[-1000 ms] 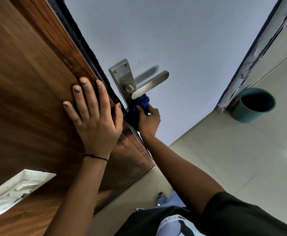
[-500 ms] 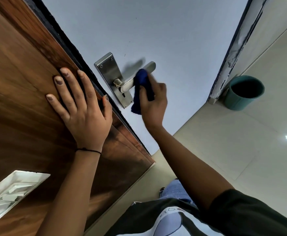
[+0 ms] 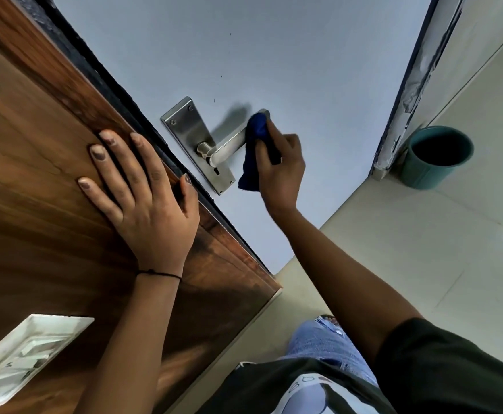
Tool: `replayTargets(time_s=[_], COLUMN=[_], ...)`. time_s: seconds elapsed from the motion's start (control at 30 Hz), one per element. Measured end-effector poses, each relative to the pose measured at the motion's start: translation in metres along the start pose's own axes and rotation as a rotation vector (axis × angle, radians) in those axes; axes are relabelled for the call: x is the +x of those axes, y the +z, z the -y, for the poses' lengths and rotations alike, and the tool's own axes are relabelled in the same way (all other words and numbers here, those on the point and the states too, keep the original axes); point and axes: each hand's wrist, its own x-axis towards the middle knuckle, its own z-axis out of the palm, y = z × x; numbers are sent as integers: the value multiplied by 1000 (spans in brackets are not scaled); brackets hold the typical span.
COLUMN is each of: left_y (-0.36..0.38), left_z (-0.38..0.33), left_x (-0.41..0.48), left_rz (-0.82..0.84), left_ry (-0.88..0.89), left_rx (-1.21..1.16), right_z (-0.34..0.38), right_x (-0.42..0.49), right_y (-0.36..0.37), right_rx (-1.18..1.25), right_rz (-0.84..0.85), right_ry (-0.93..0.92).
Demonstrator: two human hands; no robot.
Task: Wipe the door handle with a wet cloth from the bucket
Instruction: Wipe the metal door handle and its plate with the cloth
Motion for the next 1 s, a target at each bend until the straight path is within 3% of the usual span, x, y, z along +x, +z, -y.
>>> replayTargets(time_s=[0.2, 0.4, 0.5, 0.67, 0.73, 0.87, 1.0], left_y=[1, 3, 4, 4, 4, 5, 8], left_z=[-1, -1, -1, -1, 0, 0, 0], left_x=[0, 0, -1, -1, -1, -1, -1], left_rz=[-8, -3, -11, 1, -5, -14, -23], left_ry=[-9, -14, -14, -12, -14, -11, -16], left_rx=[-3, -9, -4, 1, 7, 15, 27], right_z=[-8, -1, 3, -6, -8, -3, -2], right_x=[-47, 22, 1, -55, -39, 21, -2], right_y=[13, -2, 8, 20, 15, -1, 6], right_rx=[-130, 5, 34, -101, -113, -52, -125], right_rz=[215, -57, -25, 258, 202, -19, 70], right_ry=[-289, 31, -27, -331, -308, -64, -196])
